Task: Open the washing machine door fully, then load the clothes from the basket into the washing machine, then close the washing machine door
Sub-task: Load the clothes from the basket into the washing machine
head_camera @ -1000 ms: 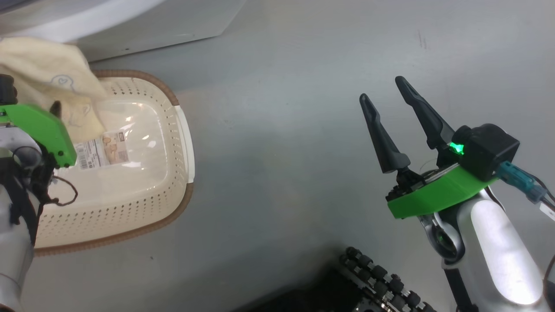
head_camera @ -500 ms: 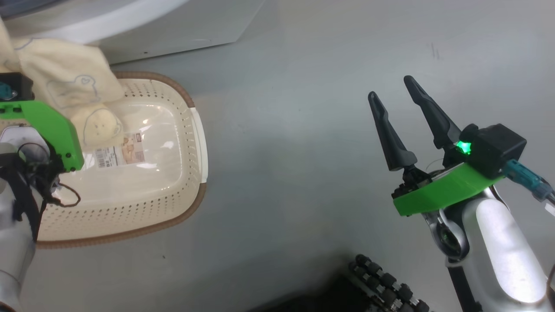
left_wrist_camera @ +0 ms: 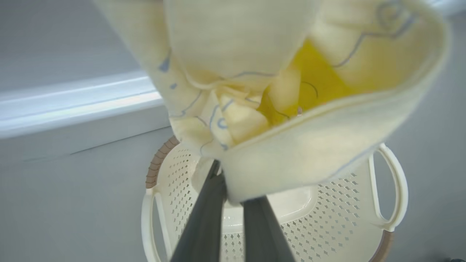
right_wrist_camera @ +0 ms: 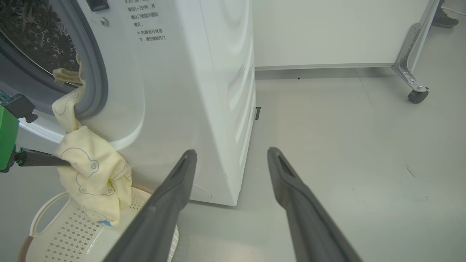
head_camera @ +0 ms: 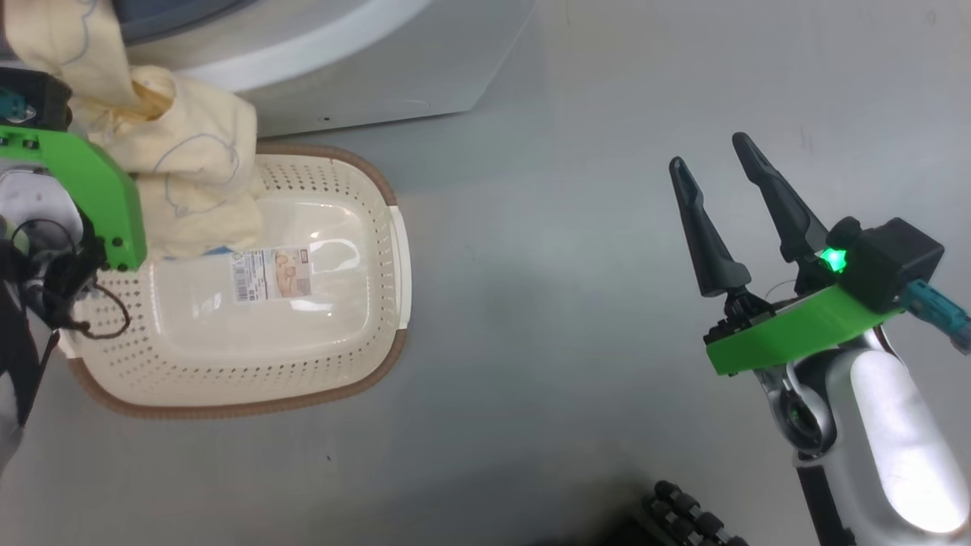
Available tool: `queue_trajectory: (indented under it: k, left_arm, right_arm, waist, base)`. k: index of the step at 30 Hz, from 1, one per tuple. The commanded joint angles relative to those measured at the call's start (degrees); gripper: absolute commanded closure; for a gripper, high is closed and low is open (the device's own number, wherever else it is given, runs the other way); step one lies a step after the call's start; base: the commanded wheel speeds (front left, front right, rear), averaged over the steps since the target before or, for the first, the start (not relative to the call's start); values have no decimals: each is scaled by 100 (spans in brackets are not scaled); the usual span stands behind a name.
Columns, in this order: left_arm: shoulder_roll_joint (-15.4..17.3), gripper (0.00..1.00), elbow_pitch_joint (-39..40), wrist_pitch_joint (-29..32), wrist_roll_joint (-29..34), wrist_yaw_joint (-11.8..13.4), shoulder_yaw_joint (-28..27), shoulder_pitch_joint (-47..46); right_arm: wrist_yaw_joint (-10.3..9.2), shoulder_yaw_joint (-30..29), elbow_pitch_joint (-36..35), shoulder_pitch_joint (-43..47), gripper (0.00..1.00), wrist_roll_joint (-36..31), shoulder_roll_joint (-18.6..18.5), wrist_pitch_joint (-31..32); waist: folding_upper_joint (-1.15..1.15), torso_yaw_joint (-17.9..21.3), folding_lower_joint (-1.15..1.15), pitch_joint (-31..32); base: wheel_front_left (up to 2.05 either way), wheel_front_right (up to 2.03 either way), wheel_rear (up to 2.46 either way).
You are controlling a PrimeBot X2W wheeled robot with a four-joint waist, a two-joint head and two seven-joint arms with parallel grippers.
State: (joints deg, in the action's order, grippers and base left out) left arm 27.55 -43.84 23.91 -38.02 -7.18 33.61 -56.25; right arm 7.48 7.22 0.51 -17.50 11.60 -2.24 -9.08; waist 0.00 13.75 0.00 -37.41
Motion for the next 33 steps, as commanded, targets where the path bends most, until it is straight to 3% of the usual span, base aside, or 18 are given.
queue_trajectory:
  k: [1,4,10,16,23,33]
  left_arm:
    - [328,100,274,53,-65,45,-190,-18]
    - [573,100,1131,331,-242,184,-339,135]
    - [1189,100,2990,830,-635,721,-879,385]
    - [1547,100,3999,1107,-1023,1244,-1479,450]
    - [1763,100,4078,1042,-996,1573,-1887,86]
    - [1982,100,3018,275,-82,1912,-1919,-681]
  right_arm:
    - [1,53,-163,187,0,-4,-64,2]
    - [1,25,-173,228,0,9,-64,16]
    - [1,71,-153,227,0,119,-64,-31]
    - [1,205,-14,148,0,274,-64,-155]
    - [1,356,183,20,0,477,-64,-326]
    - [1,616,458,-140,0,703,-64,-509]
  waist:
    - [0,-73,0,73]
    - [0,-116,0,127]
    - [0,-85,0,133]
    - [0,98,0,83]
    - [0,403,0,-61]
    - [0,837,0,-209]
  base:
    - [0,0,0]
    - [0,0,0]
    - [0,0,0]
    - [0,0,0]
    - [0,0,0]
    - [0,0,0]
